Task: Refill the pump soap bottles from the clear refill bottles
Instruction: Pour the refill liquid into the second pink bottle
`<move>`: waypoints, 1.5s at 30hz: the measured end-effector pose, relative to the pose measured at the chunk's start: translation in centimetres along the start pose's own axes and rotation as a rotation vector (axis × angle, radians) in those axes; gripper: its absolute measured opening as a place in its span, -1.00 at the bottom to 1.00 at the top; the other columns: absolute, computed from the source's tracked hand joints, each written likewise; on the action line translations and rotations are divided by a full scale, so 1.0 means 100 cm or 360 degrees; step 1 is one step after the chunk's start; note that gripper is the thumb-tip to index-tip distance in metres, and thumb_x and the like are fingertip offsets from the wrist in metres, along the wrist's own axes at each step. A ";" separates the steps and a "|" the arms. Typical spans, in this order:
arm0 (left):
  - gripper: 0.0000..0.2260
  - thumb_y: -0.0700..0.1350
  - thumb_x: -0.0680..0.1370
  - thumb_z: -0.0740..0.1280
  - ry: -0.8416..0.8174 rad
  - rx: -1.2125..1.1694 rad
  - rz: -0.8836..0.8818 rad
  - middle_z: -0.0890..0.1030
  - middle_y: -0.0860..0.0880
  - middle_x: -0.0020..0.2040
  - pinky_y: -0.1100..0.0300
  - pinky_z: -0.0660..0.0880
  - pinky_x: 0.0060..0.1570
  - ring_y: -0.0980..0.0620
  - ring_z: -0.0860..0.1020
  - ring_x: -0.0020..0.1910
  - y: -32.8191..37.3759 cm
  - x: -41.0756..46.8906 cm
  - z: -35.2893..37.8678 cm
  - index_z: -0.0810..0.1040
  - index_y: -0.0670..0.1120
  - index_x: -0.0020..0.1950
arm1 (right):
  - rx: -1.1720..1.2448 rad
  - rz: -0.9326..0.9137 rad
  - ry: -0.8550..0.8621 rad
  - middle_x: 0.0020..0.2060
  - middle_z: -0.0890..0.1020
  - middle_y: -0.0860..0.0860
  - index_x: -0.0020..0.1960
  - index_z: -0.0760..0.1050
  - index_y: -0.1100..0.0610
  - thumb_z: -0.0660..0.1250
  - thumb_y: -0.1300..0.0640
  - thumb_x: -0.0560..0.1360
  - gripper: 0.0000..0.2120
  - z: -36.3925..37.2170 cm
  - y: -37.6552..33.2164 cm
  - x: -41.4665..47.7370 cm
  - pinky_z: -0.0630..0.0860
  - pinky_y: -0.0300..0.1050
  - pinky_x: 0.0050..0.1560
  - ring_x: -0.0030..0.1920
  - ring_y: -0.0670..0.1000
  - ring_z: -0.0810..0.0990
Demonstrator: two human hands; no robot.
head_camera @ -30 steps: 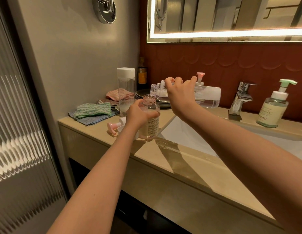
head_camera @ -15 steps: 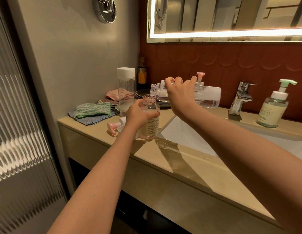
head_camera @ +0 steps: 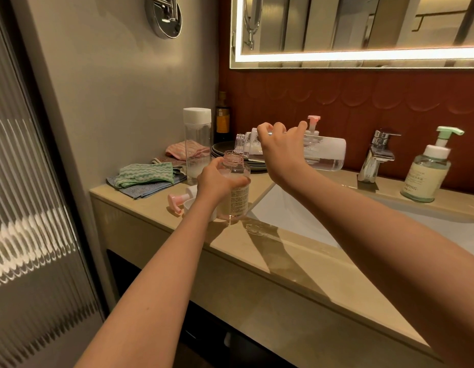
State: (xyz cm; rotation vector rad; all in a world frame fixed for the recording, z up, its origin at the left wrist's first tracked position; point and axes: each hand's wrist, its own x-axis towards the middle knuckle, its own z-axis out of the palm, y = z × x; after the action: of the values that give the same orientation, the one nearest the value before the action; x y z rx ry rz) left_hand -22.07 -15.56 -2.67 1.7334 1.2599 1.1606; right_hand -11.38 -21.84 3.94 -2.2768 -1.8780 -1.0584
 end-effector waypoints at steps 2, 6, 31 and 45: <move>-0.26 -0.05 0.37 0.50 0.0006 0.0002 0.0002 0.38 -0.08 0.39 0.07 0.39 0.17 -0.10 0.36 0.34 -0.001 0.000 0.000 0.24 -0.10 0.46 | 0.0000 0.0010 0.0004 0.20 0.43 0.18 0.40 0.14 0.23 0.34 0.18 0.46 -0.40 0.000 0.000 0.000 0.20 0.16 0.30 0.15 0.17 0.45; -0.26 -0.04 0.37 0.50 0.0002 0.0003 0.0013 0.39 -0.08 0.39 0.08 0.39 0.17 -0.10 0.36 0.34 -0.001 0.000 0.000 0.24 -0.10 0.46 | -0.0003 0.0009 0.0006 0.21 0.42 0.19 0.40 0.13 0.23 0.33 0.18 0.46 -0.40 0.000 0.000 -0.001 0.19 0.15 0.30 0.16 0.18 0.44; -0.26 -0.05 0.37 0.51 0.0011 0.0003 0.0017 0.39 -0.08 0.39 0.09 0.38 0.17 -0.10 0.36 0.34 -0.001 0.001 0.000 0.24 -0.11 0.46 | -0.0062 -0.0006 0.0017 0.21 0.41 0.17 0.39 0.13 0.24 0.33 0.15 0.46 -0.40 0.000 -0.001 0.000 0.22 0.13 0.27 0.14 0.16 0.44; -0.28 -0.05 0.37 0.51 0.0010 -0.0006 0.0020 0.40 -0.08 0.37 0.08 0.40 0.17 -0.10 0.37 0.33 -0.001 0.000 0.001 0.26 -0.11 0.45 | -0.0038 0.0013 0.0034 0.19 0.42 0.18 0.39 0.14 0.23 0.34 0.15 0.46 -0.40 0.004 -0.001 0.003 0.22 0.13 0.27 0.13 0.16 0.44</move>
State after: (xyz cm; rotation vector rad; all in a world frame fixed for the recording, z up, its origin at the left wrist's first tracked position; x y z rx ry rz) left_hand -22.02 -15.48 -2.79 1.7384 1.2514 1.1756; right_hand -11.30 -21.40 3.75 -2.2748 -1.8566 -1.1054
